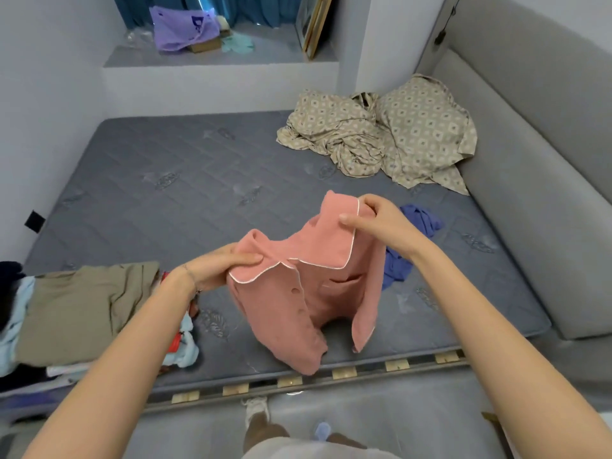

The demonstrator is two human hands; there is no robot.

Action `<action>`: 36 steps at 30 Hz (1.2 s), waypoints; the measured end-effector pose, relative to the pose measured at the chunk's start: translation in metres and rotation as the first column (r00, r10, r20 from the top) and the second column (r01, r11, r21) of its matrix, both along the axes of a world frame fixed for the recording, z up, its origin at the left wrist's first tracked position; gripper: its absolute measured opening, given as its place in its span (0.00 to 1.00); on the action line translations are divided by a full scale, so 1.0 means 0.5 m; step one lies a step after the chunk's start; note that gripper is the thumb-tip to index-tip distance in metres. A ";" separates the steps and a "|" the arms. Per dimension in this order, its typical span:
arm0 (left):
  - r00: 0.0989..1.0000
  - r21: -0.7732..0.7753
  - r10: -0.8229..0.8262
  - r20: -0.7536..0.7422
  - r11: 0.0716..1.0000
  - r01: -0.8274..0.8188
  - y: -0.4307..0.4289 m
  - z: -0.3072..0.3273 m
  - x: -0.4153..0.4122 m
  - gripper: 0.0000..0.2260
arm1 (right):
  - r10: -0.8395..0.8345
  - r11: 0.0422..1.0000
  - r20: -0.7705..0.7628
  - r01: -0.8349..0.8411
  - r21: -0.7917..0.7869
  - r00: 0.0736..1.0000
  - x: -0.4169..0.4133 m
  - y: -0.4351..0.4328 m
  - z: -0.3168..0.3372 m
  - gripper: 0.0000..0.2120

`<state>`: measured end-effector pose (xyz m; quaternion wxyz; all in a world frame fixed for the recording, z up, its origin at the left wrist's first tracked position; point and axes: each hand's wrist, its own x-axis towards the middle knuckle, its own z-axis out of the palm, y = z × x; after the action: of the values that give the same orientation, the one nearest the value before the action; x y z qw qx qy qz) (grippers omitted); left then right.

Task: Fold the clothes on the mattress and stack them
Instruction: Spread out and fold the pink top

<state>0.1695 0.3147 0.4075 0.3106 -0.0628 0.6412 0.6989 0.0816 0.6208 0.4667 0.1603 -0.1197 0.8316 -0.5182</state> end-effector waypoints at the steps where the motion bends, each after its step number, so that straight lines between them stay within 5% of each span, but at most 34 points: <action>1: 0.999 0.032 0.033 -0.013 0.999 -0.032 -0.001 -0.006 0.007 0.30 | 0.030 0.999 0.040 -0.029 -0.023 0.999 0.000 0.012 -0.006 0.11; 14: 0.980 -0.198 0.044 -0.193 0.977 -0.083 -0.002 -0.028 -0.002 0.19 | 0.147 0.989 0.028 -0.148 0.014 0.989 -0.020 0.014 -0.076 0.09; 19: 0.997 -0.098 -0.078 -0.023 0.992 0.076 -0.022 -0.036 -0.005 0.24 | 0.088 0.989 0.016 -0.089 0.114 0.996 -0.023 0.017 -0.142 0.14; 23: 0.996 -0.100 -0.024 0.086 0.994 0.032 -0.035 -0.034 -0.018 0.20 | 0.029 0.980 -0.063 -0.016 0.197 0.998 -0.036 0.005 -0.168 0.15; 30: 0.948 -0.269 -0.261 -0.183 0.941 0.207 -0.060 -0.011 -0.052 0.11 | 0.002 0.989 0.066 -0.011 0.147 0.998 -0.060 -0.030 -0.185 0.16; 33: 0.935 -0.231 -0.285 -0.210 0.944 0.236 -0.073 0.006 -0.065 0.10 | 0.040 0.997 0.143 -0.048 0.056 0.989 -0.078 -0.036 -0.174 0.13; 36: 0.964 -0.061 -0.135 -0.231 0.990 0.124 -0.107 0.027 -0.105 0.11 | -0.038 0.994 0.147 0.053 -0.097 0.988 -0.124 -0.057 -0.156 0.10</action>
<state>0.1172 0.2613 0.4210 0.2760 0.0551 0.6919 0.6649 0.0197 0.5925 0.3889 0.2020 -0.0707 0.7933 -0.5700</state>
